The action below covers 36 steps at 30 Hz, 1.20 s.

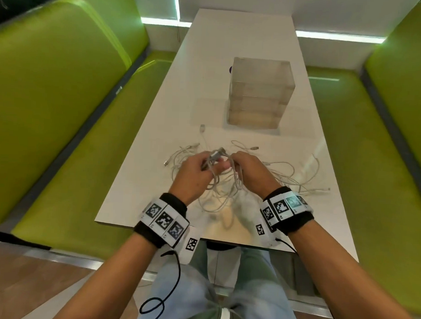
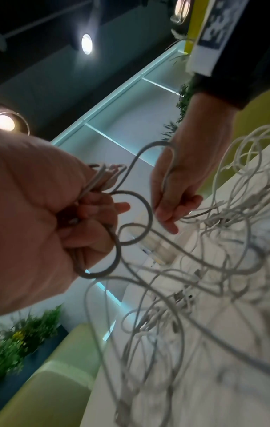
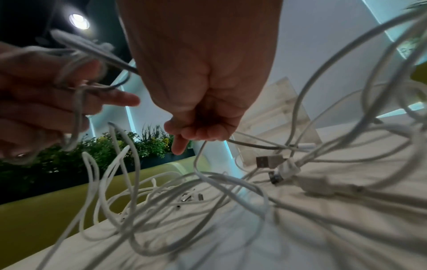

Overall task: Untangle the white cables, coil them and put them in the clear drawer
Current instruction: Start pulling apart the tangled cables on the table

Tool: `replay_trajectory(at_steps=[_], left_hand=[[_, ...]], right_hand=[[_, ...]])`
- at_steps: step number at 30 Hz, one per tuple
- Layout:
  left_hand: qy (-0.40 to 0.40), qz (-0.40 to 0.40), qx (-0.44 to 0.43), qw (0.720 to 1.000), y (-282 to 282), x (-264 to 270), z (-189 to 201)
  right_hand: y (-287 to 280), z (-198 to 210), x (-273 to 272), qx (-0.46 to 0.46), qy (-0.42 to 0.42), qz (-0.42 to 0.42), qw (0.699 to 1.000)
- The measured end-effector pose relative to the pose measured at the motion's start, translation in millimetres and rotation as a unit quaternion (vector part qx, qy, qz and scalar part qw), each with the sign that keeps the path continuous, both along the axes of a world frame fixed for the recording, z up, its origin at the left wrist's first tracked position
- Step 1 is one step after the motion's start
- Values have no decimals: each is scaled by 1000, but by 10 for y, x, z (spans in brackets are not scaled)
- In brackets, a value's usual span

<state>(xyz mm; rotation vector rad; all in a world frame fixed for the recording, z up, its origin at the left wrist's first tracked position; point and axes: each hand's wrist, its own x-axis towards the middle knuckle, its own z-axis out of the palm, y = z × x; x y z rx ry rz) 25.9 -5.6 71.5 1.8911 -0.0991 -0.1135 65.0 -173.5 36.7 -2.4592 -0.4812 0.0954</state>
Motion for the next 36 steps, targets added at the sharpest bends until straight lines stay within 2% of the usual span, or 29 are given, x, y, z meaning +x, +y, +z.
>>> replay_trajectory(at_steps=[2, 4, 6, 11, 16, 21, 24, 27, 31, 33, 36], left_hand=[[34, -32, 26, 999, -136, 14, -18], [63, -44, 56, 995, -230, 24, -13], [88, -46, 47, 994, -270, 17, -17], [113, -46, -1, 993, -239, -28, -29], [133, -41, 18, 990, -233, -8, 6], [98, -52, 45, 993, -258, -30, 25], [119, -103, 43, 987, -284, -80, 61], [124, -111, 64, 984, -294, -103, 80], [103, -55, 35, 992, -171, -121, 179], [56, 0, -5, 998, -30, -121, 261], [-27, 30, -43, 998, 163, -156, 392]], right_hand=[[29, 72, -43, 9, -11, -1, 1000], [58, 146, -98, 68, -13, -4, 998], [54, 187, -129, 119, -1, -11, 993], [38, 148, -123, 49, 17, -23, 998], [84, 137, -119, 103, 23, -49, 993], [32, 80, -75, 46, -44, -34, 997], [35, 101, -86, 63, -35, -37, 997], [37, 105, -99, 77, -43, -39, 995], [-34, 47, -18, 104, -57, -61, 991], [-92, -6, 41, 137, -34, -79, 987], [-145, -84, 116, 114, -7, -78, 990]])
